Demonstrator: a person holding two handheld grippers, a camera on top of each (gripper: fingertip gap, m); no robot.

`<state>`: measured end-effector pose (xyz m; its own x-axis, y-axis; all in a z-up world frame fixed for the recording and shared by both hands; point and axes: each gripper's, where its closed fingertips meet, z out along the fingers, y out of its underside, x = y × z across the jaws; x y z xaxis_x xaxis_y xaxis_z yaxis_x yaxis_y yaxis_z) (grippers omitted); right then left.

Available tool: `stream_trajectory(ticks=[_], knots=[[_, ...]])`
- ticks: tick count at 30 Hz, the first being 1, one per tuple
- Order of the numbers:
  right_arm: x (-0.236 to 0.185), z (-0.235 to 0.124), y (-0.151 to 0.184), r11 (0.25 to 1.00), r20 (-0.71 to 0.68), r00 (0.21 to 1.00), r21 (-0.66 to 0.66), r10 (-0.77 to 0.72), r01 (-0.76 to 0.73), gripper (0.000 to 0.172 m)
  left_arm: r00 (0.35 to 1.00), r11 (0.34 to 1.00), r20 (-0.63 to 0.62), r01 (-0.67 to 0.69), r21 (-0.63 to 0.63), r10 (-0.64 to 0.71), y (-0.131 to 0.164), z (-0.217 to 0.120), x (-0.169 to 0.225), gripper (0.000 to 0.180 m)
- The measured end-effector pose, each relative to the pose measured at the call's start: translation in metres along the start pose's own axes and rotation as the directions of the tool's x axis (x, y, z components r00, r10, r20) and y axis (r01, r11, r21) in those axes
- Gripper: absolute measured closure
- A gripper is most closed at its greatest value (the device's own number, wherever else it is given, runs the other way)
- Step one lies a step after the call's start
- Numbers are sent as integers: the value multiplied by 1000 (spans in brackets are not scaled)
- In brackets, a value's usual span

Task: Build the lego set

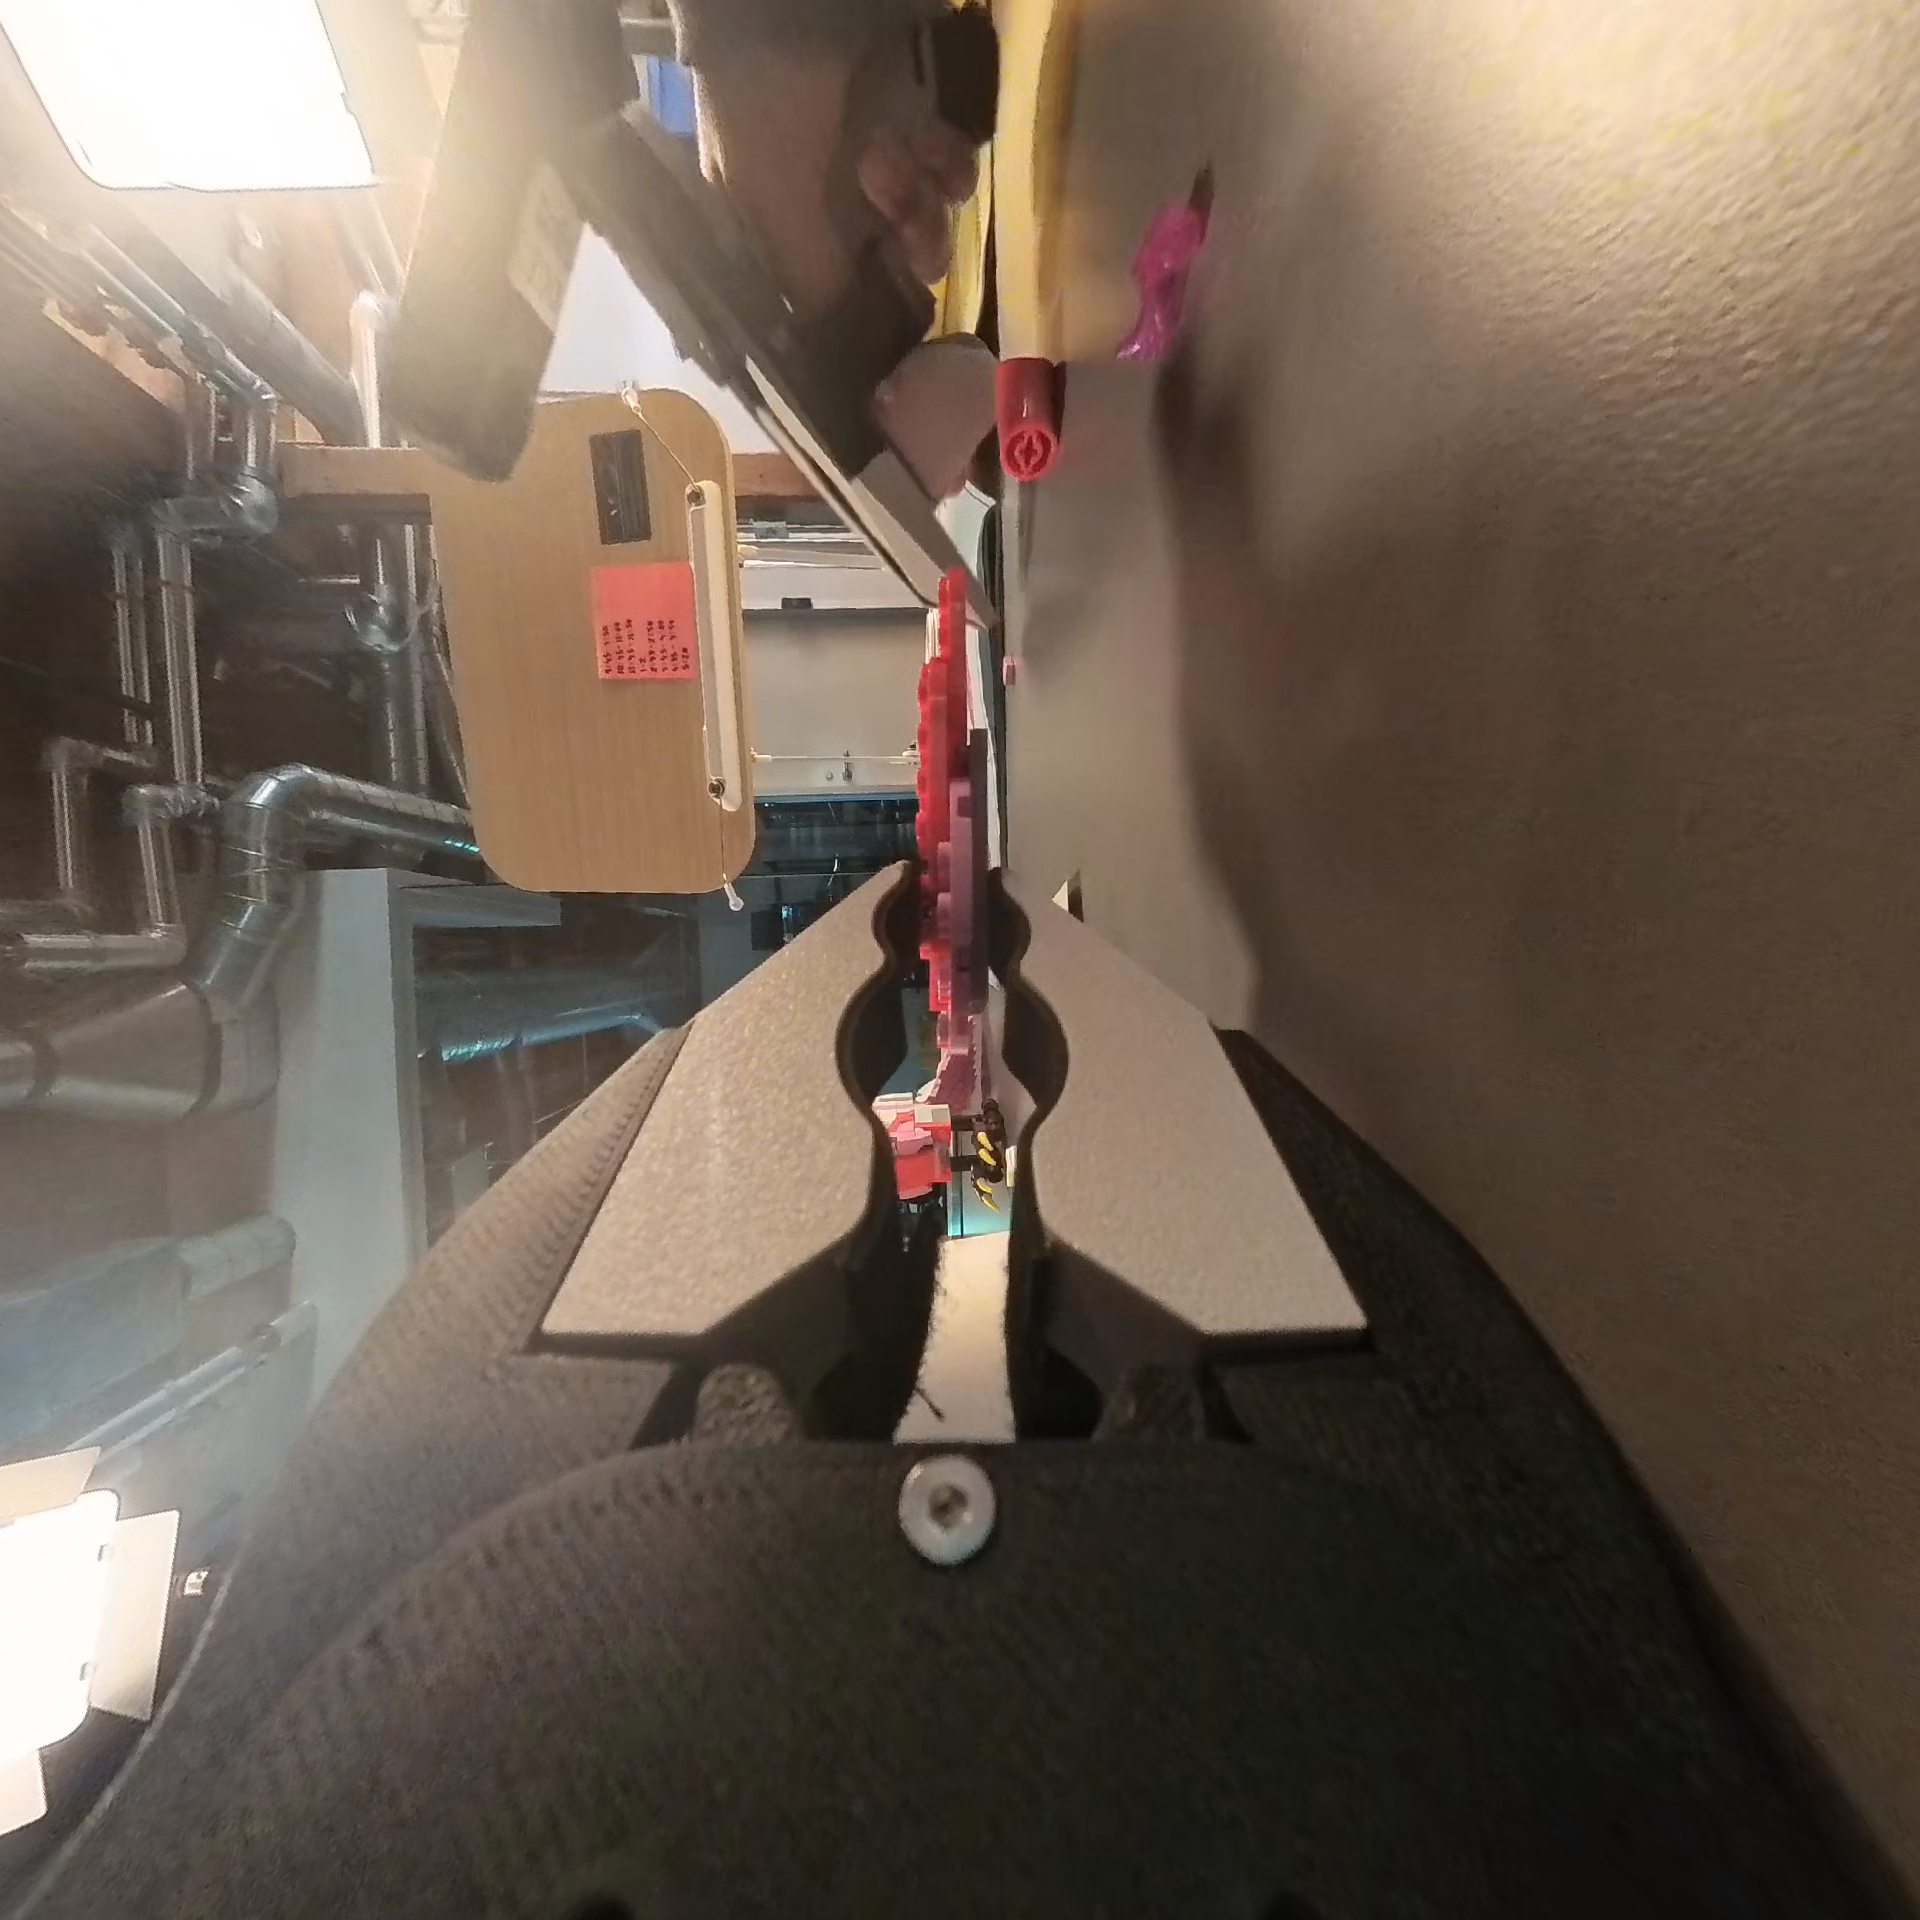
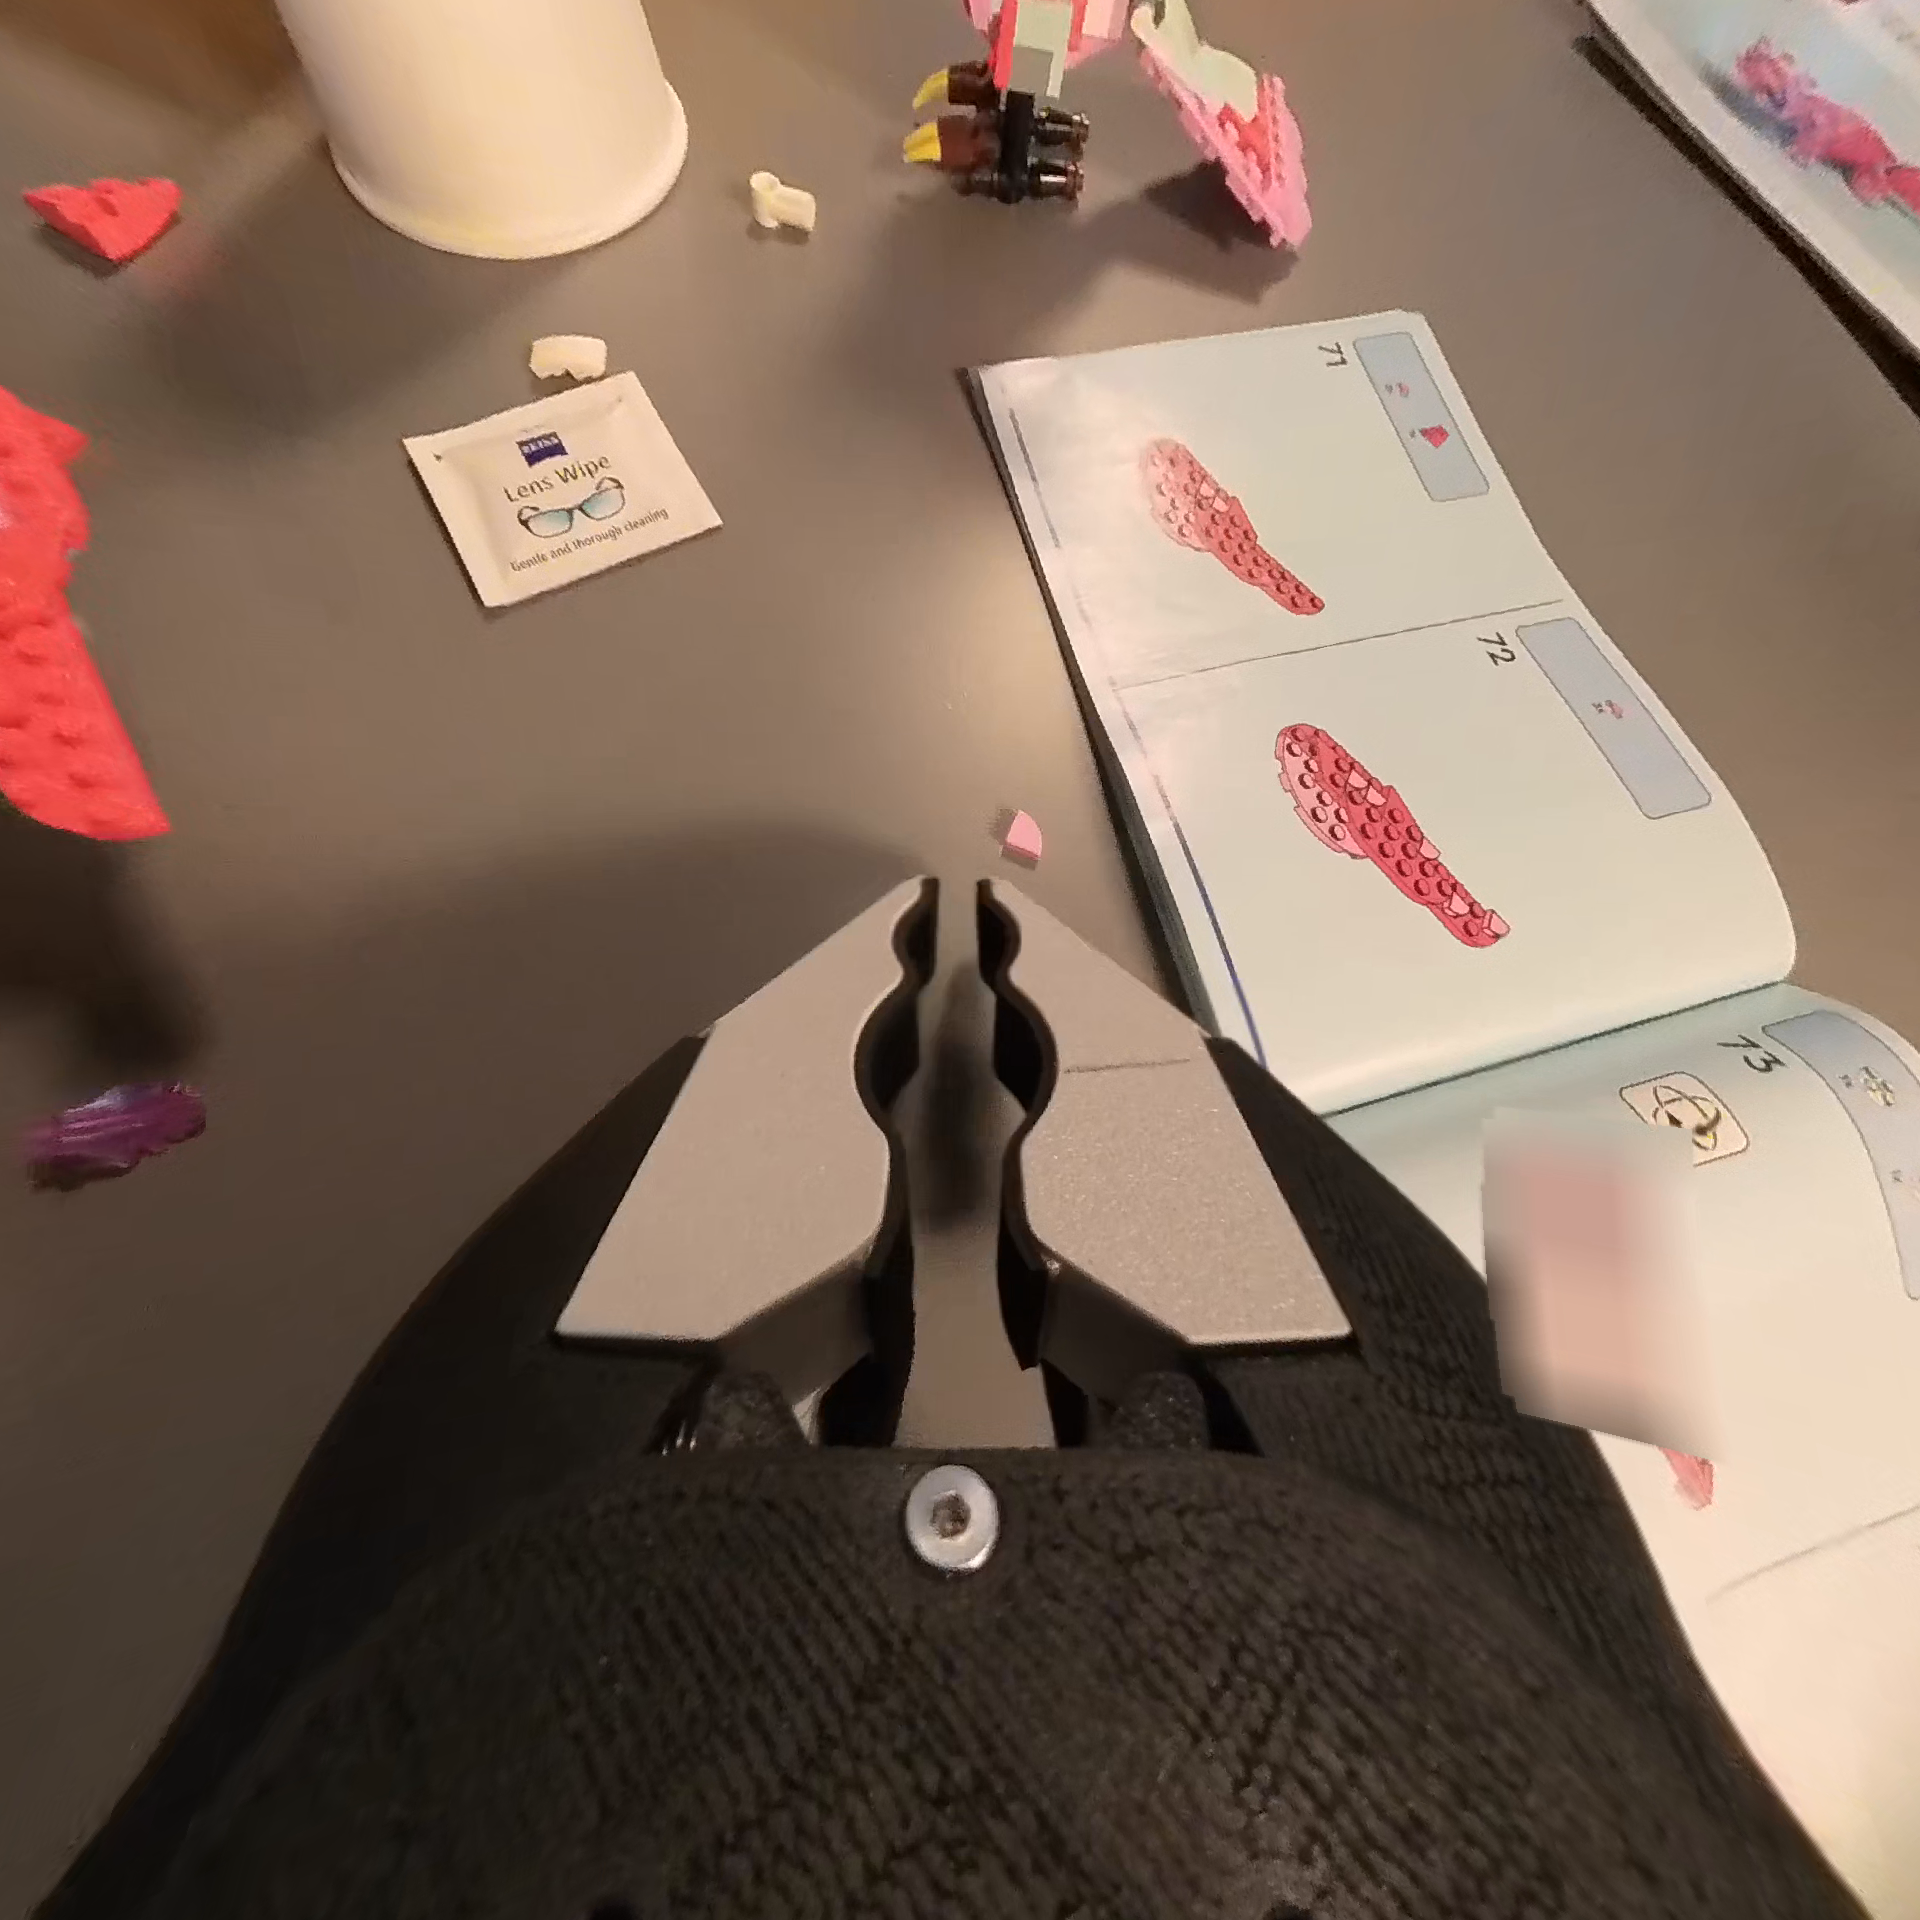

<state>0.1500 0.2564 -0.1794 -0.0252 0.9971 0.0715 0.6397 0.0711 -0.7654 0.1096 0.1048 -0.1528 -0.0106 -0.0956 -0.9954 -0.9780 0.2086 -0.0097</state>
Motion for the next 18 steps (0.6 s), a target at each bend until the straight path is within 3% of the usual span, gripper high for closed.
stream_trajectory(ticks=[4,15,18], knots=[[-1,11,-6,999,64,998,28,23,-25,140,1000,1000,0,2,-4,-2,1,0,0,169],[-20,10,0,999,166,986,-40,18,-12,145,1000,1000,1,2,-5,-2,0,0,0,170],[-10,9,-5,999,127,991,-17,-38,41,147,1000,1000,0,3,-5,-3,0,0,0,170]])
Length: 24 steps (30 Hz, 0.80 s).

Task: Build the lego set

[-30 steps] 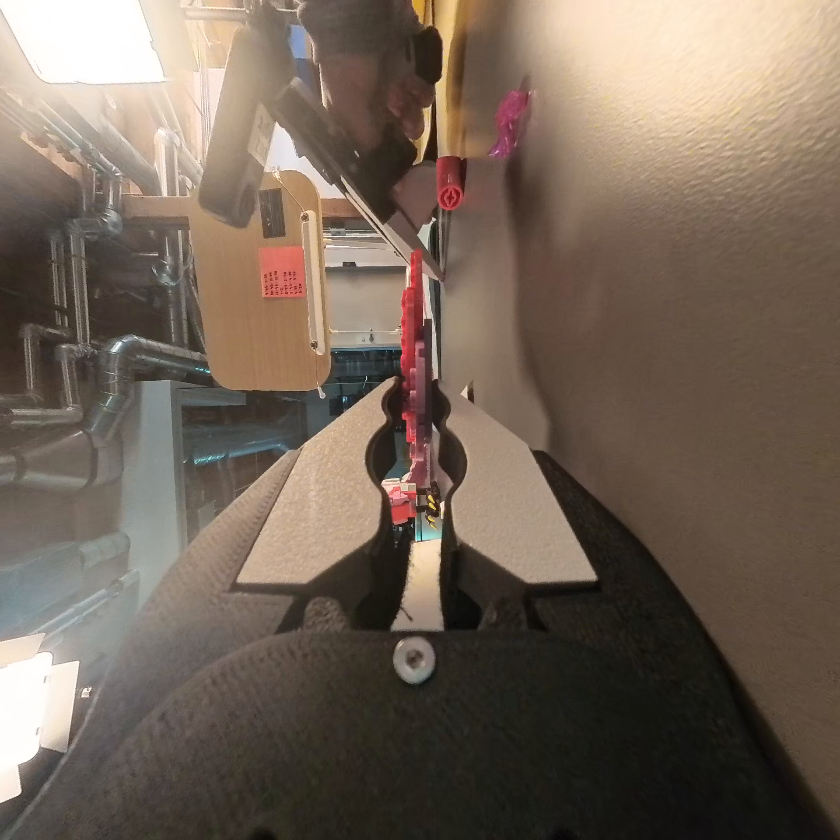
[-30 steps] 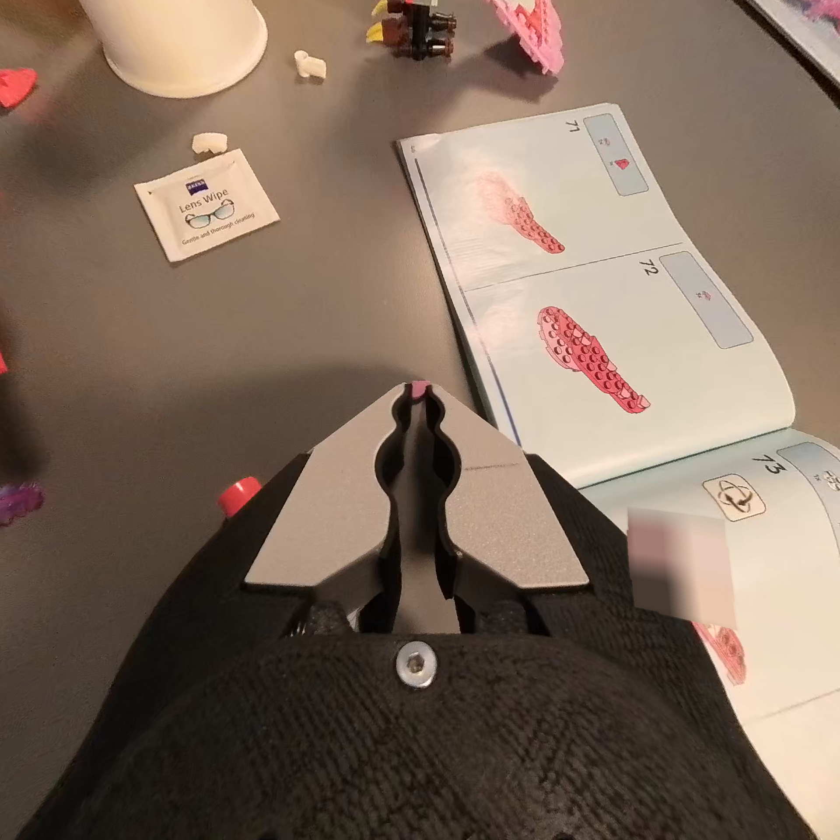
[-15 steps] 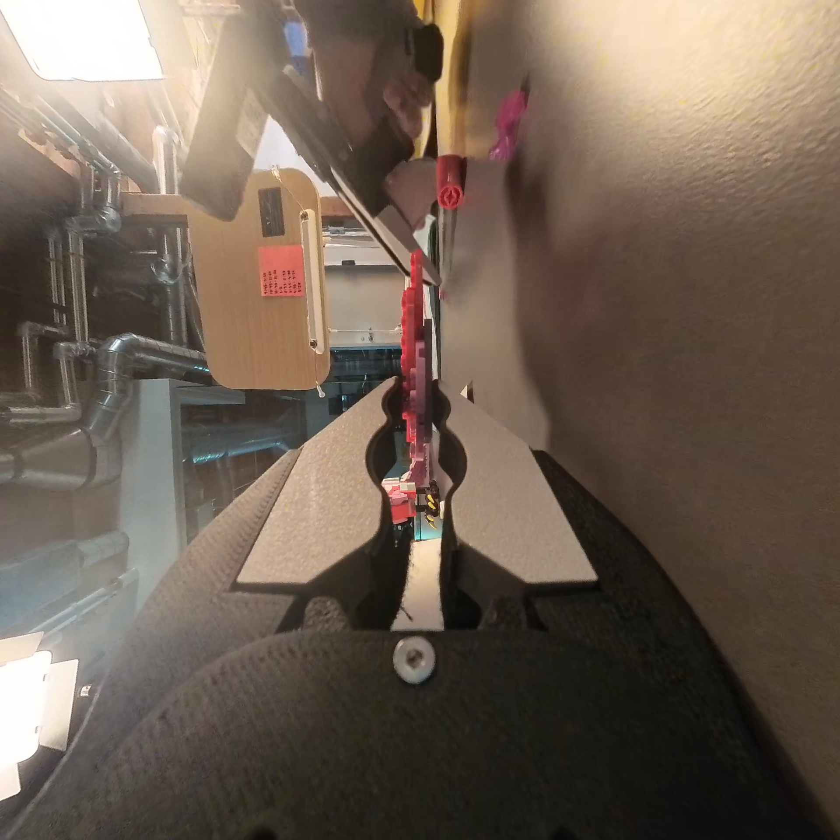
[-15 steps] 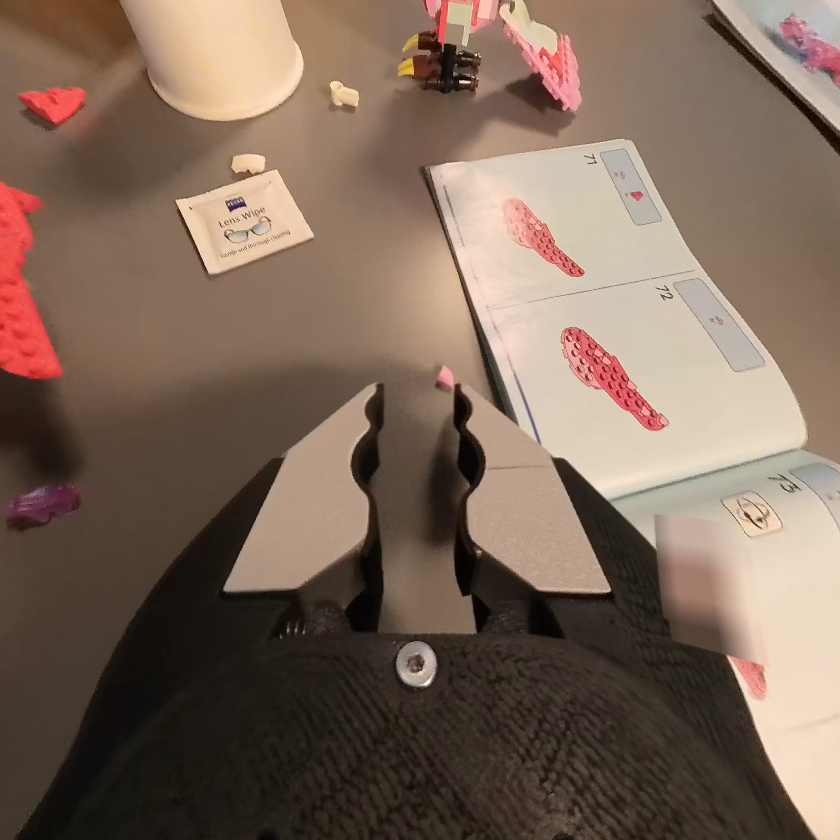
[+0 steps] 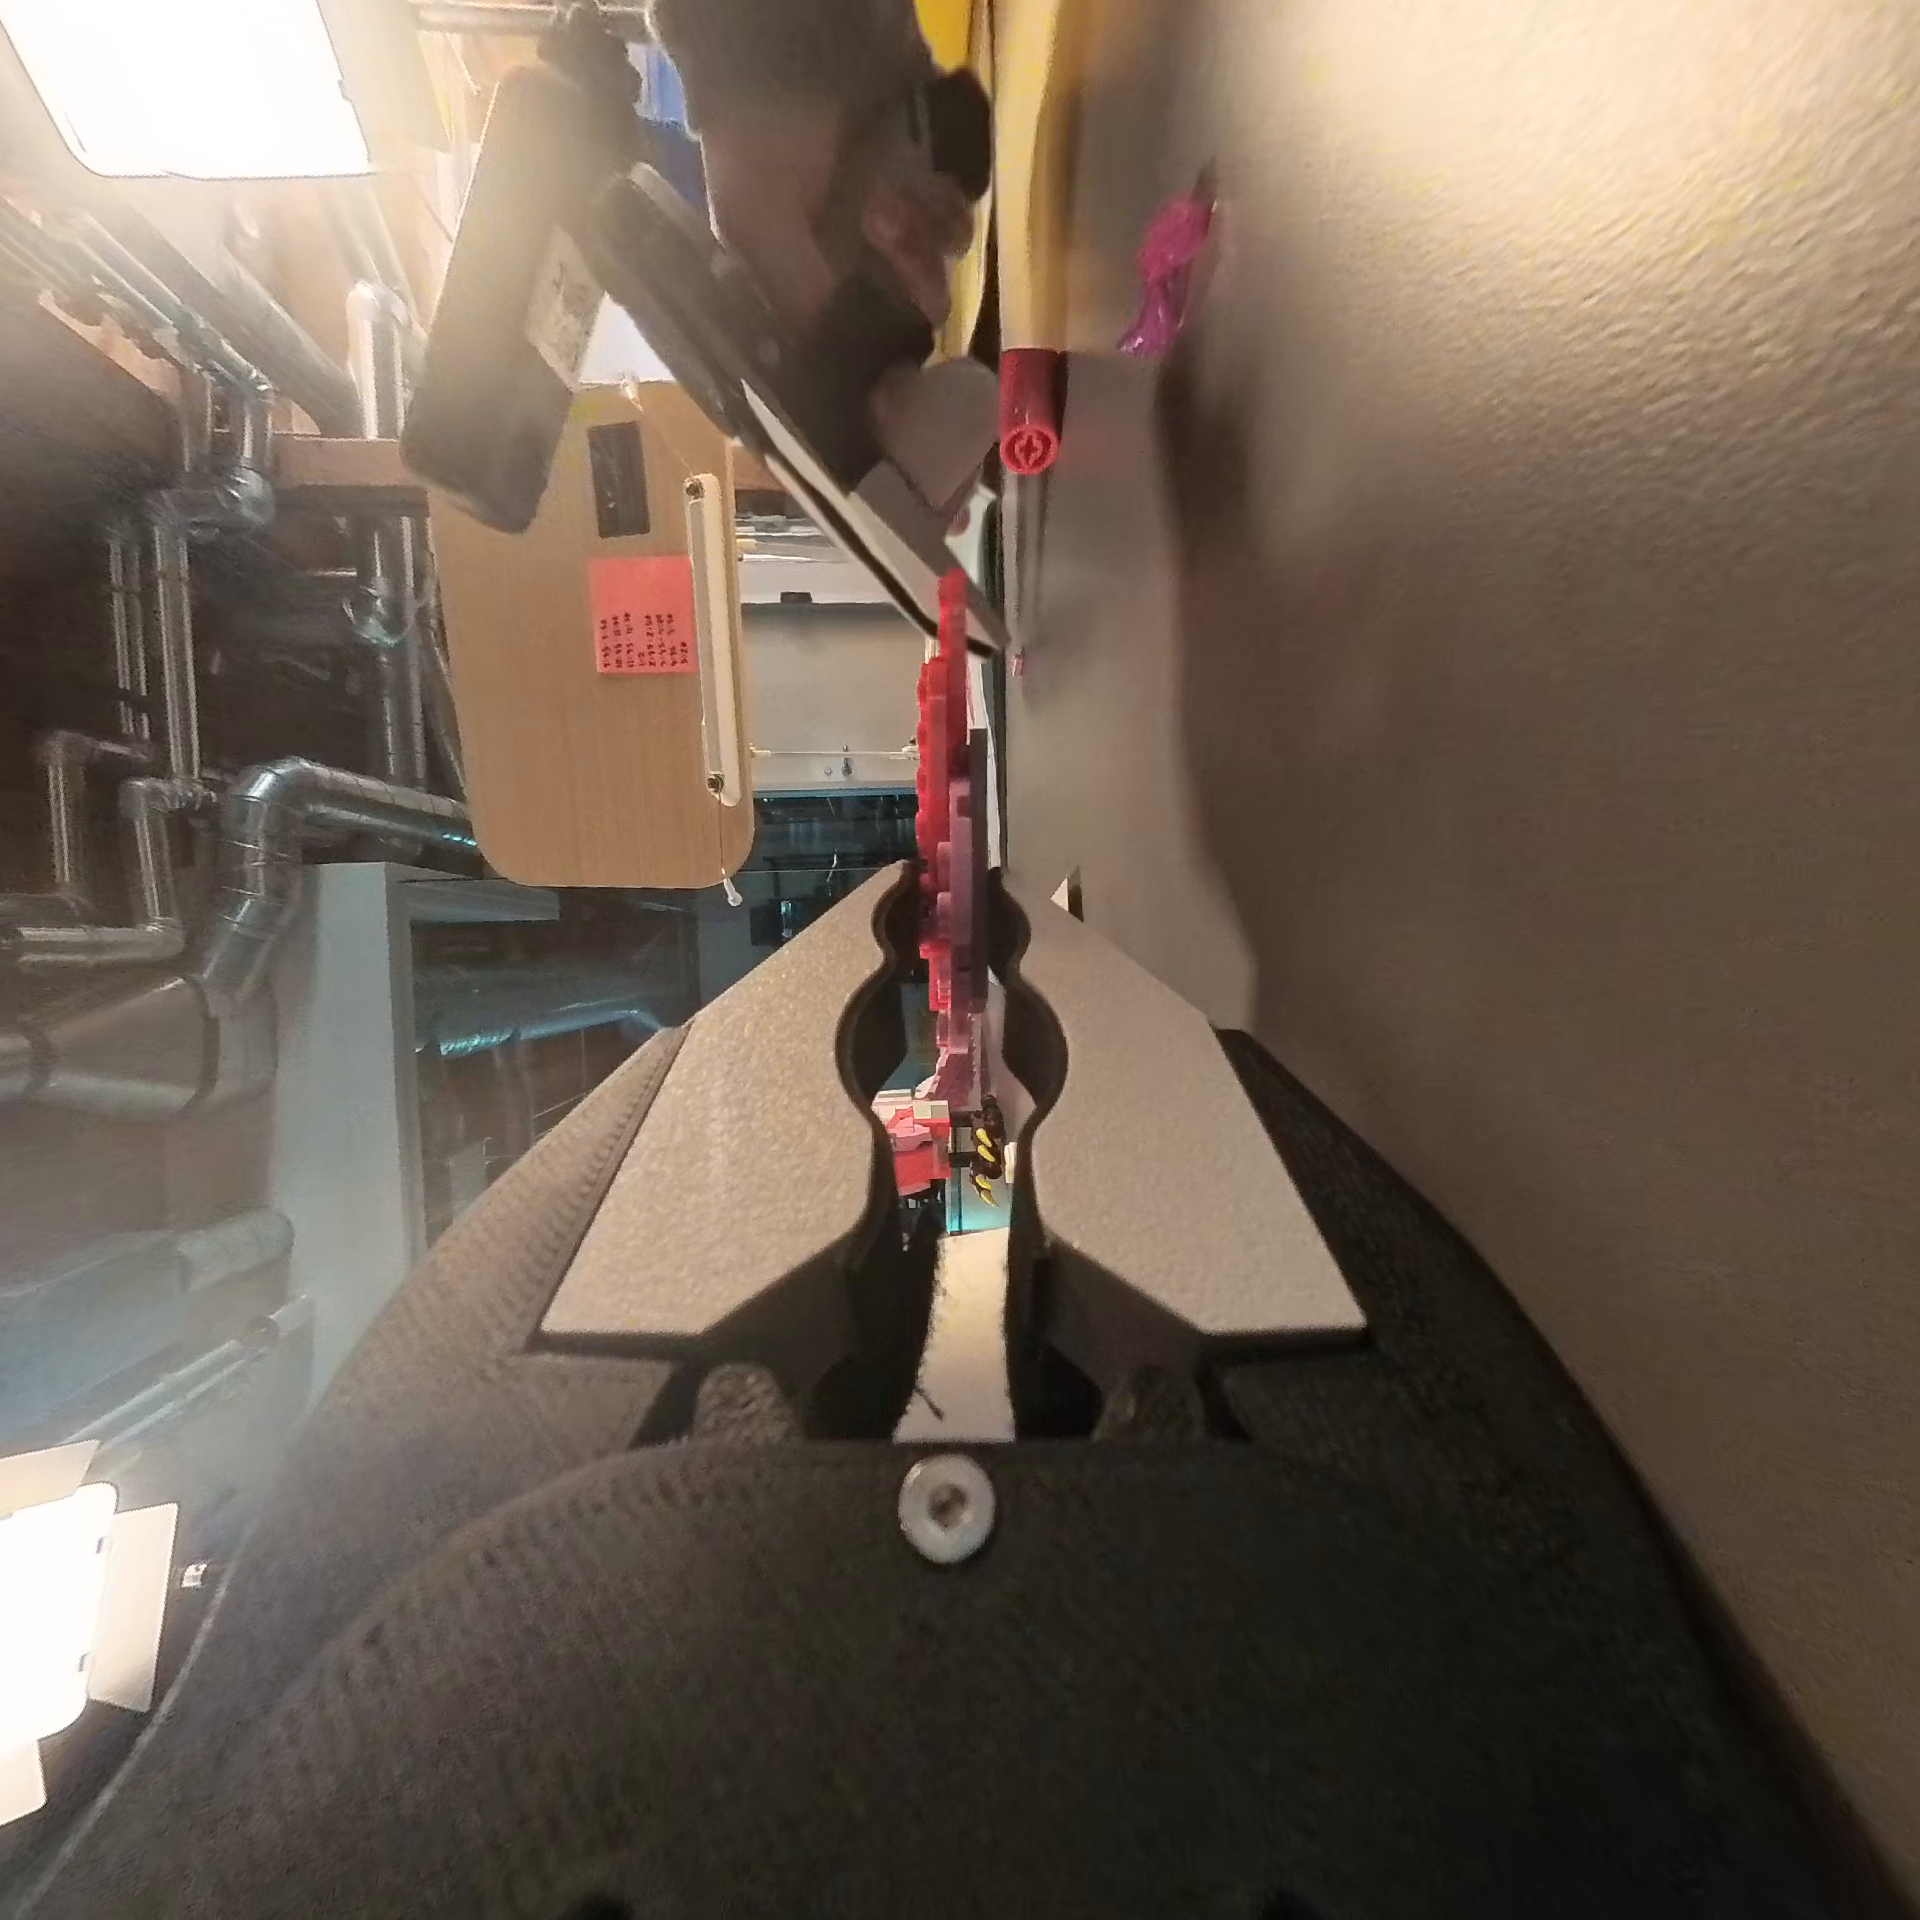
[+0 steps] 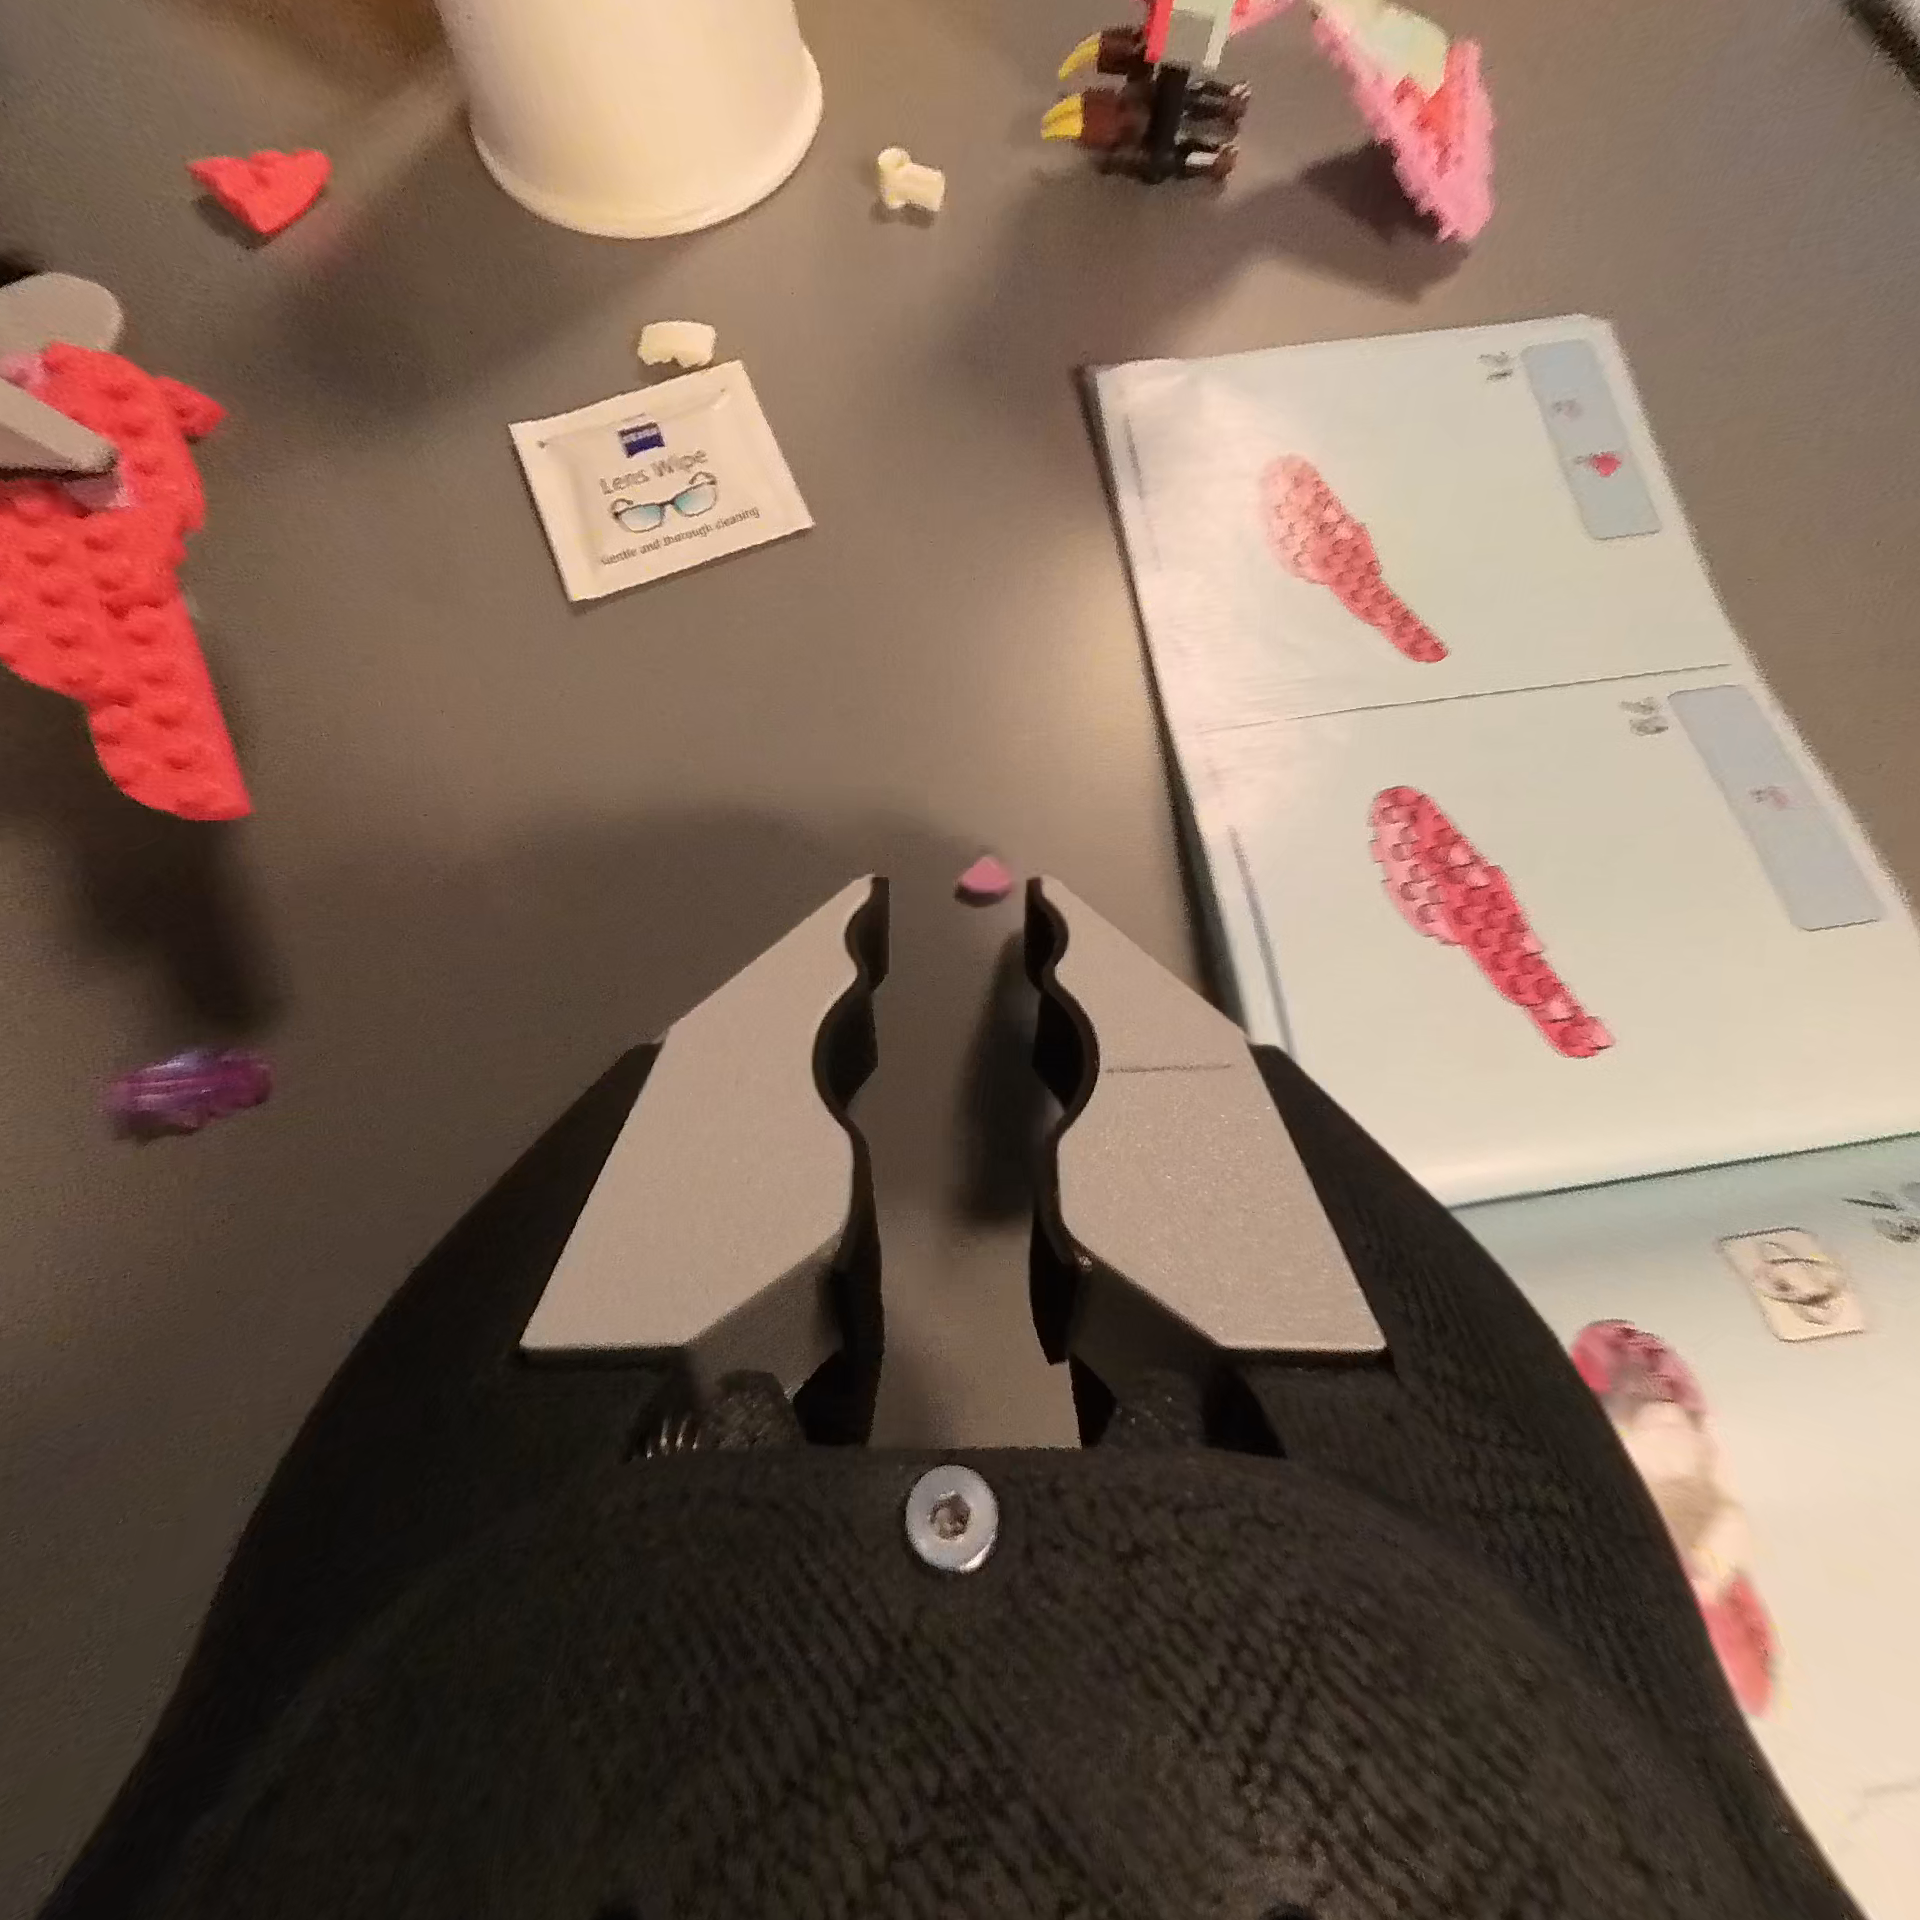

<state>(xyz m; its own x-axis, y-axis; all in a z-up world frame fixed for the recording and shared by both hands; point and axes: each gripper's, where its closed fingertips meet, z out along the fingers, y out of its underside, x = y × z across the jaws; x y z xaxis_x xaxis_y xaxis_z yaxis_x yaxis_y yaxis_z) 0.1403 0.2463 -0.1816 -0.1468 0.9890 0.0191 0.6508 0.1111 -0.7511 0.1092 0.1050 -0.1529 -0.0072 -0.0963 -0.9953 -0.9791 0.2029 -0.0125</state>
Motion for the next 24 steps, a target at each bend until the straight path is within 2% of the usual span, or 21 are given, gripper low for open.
stream_trajectory(ticks=[3,9,17,24], knots=[[0,1,-8,998,42,998,38,-45,43,145,1000,1000,0,1,-3,-1,1,0,0,169],[-4,10,-2,988,113,982,4,-153,154,148,1000,1000,-1,3,-4,-3,1,0,0,170],[-7,8,1,988,152,976,3,-155,156,157,1000,1000,-3,4,-4,-4,1,0,0,170],[-2,6,4,989,147,978,-1,-147,149,149,1000,1000,-4,5,-4,-5,1,0,0,170]])
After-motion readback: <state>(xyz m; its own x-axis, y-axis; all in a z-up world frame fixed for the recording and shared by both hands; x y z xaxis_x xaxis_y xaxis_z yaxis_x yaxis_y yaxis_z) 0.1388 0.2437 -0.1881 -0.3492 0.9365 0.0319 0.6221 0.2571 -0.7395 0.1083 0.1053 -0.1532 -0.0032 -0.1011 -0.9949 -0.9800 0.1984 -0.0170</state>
